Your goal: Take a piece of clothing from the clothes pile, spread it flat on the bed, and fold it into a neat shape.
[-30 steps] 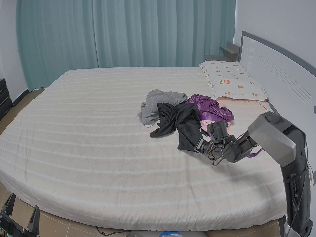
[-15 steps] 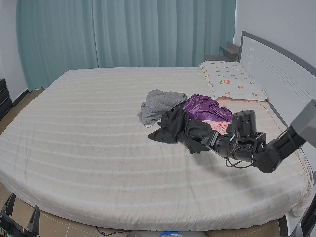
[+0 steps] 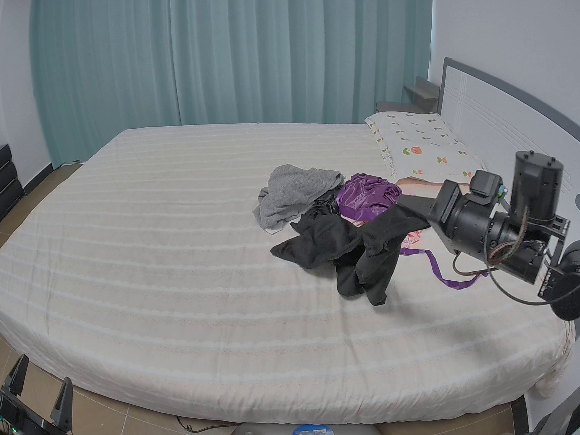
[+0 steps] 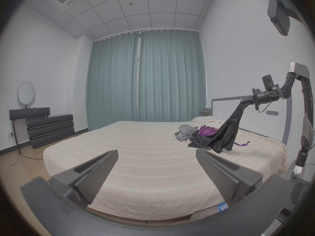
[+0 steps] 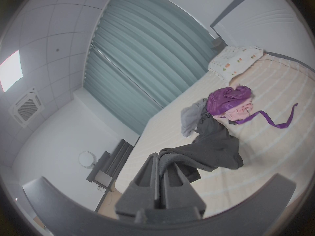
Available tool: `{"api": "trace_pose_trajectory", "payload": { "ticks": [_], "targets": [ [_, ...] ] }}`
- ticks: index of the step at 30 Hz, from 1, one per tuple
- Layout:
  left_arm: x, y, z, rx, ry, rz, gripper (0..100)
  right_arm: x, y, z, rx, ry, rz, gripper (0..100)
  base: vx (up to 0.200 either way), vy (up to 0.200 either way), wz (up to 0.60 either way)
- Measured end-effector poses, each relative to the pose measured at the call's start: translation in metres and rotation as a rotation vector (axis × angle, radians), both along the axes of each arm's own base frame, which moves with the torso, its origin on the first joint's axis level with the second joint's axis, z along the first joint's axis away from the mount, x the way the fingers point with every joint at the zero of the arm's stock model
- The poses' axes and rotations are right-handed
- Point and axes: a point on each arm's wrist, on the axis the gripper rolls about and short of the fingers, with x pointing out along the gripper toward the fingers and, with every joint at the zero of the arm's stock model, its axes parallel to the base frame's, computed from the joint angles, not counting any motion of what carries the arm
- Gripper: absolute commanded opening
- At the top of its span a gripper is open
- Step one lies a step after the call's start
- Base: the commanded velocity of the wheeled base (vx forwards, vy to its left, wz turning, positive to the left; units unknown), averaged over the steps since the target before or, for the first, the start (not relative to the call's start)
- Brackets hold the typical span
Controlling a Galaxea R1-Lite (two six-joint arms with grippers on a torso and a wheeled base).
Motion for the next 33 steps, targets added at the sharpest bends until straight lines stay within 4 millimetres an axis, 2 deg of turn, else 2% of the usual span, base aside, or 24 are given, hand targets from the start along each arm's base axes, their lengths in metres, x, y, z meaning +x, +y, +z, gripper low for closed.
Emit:
{"api": "trace_pose_trajectory", "payload": {
  "ticks": [3, 7, 16, 33],
  "targets": [
    [0.0, 0.0, 0.0, 0.0, 0.0, 0.0, 100, -0.013, -0.006, 0.015, 0.028, -0.048, 0.018, 0, 0.0, 0.0, 0.0],
    [0.0, 0.0, 0.0, 0.0, 0.0, 0.0, 100, -0.027, -0.012, 0.021, 0.041, -0.072, 0.037, 0, 0.0, 0.0, 0.0],
    [0.0, 0.0, 0.0, 0.0, 0.0, 0.0, 100, -0.042, -0.019, 0.003, 0.025, -0.033, 0.058, 0, 0.0, 0.0, 0.0],
    [0.0, 0.0, 0.0, 0.001, -0.001, -0.009, 100, -0.041, -0.019, -0.014, 0.016, 0.039, 0.051, 0, 0.0, 0.0, 0.0]
  ]
}}
